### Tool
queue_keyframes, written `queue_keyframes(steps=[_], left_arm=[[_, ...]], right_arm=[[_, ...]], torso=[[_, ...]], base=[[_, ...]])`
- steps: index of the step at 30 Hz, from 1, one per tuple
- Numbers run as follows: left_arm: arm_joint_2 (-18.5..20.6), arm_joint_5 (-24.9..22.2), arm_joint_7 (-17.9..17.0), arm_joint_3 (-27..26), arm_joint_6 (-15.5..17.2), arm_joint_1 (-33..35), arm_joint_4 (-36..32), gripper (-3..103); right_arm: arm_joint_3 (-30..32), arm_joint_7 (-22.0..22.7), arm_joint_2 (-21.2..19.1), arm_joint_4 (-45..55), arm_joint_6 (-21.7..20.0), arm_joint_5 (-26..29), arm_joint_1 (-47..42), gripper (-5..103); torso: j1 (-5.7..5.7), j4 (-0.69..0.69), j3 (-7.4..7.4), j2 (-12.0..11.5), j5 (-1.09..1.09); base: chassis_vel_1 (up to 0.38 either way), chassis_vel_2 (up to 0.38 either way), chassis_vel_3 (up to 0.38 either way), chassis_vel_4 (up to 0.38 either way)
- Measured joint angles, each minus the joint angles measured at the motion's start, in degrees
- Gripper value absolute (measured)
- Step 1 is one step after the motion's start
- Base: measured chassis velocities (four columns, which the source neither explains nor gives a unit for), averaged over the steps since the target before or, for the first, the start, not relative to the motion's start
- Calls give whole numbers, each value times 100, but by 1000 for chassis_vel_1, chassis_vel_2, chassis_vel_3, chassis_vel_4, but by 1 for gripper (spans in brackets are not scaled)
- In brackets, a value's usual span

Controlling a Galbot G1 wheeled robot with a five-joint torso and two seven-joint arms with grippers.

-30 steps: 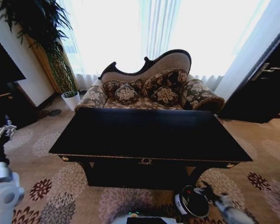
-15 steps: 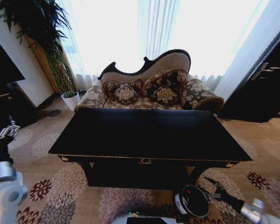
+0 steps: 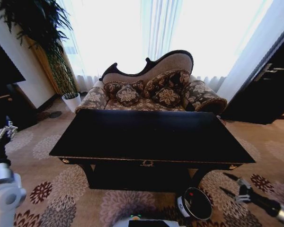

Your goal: Move to the front of the table and place the trash on the table into the trash bin.

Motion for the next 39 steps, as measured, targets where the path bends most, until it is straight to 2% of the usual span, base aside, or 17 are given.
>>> queue_keyframes(steps=[2,3,7,8,10,11,16,17,18,19,21,22,26,30,34,37,39], left_arm=[[43,-53,-5,-47,0,17,-17,100],[43,-53,-5,-47,0,17,-17,100],[147,-70,-9,-75,9,71,-101,100],[147,-70,-9,-75,9,71,-101,100],[220,-78,-22,-50,44,108,-203,100],[220,-78,-22,-50,44,108,-203,100],[492,-176,-75,141,134,269,-539,100],[492,-176,-75,141,134,269,-539,100],[529,-191,-73,172,139,288,-574,100],[613,-279,-69,250,170,315,-661,100],[756,-606,-67,380,305,325,-781,100],[756,-606,-67,380,305,325,-781,100],[1012,-1163,-140,488,585,322,-905,100],[1057,-1197,-190,488,727,329,-920,100],[966,-1228,-277,594,888,324,-977,100],[888,-1348,-375,785,1114,299,-1050,100],[883,-1366,-386,827,1166,280,-1050,100]], right_arm=[[22,651,5,395,-130,368,-10,100],[22,651,5,395,-130,368,-10,100],[-26,2152,83,1347,-432,814,44,100],[-26,2152,83,1347,-432,814,44,100],[-89,2868,135,1883,-562,976,70,100],[-89,2868,135,1883,-562,976,70,100],[-654,5040,338,3283,-678,1081,12,100],[-654,5040,338,3283,-678,1081,12,100],[-756,5327,350,3431,-681,1081,12,100],[-983,6000,363,3769,-717,1082,12,100],[-1304,6957,365,4320,-933,1085,13,100],[-1304,6957,365,4320,-933,1085,13,100],[-1765,8136,237,4989,-1117,1082,114,100],[-1850,8563,219,5274,-1091,1036,114,100],[-1910,8891,304,5493,-1051,623,-41,100],[-2164,8893,438,5512,-454,-297,-137,100],[-2235,8837,504,5512,-288,-477,-171,100]], torso=[[0,-1,0,0,0],[0,-1,0,0,0],[0,1,0,0,-1],[0,1,0,0,-1],[0,1,0,0,-1],[0,1,0,0,-1],[0,0,0,0,0],[0,0,0,0,0],[0,0,0,0,0],[0,1,0,-1,0],[0,1,0,-1,-2],[0,1,0,-1,-2],[0,0,0,-1,-2],[0,1,0,-1,-1],[0,-1,0,-1,-1],[-1,0,0,0,0],[0,0,0,-1,0]], base=[[0,0,0,0],[0,0,0,0],[0,0,0,0],[0,0,0,0],[0,0,0,0],[0,0,0,0],[0,0,0,0],[0,0,0,0],[0,0,0,0],[0,0,0,0],[0,0,0,0],[0,0,0,0],[0,0,0,0],[0,0,0,0],[0,0,0,0],[0,0,0,0],[0,0,0,0]])
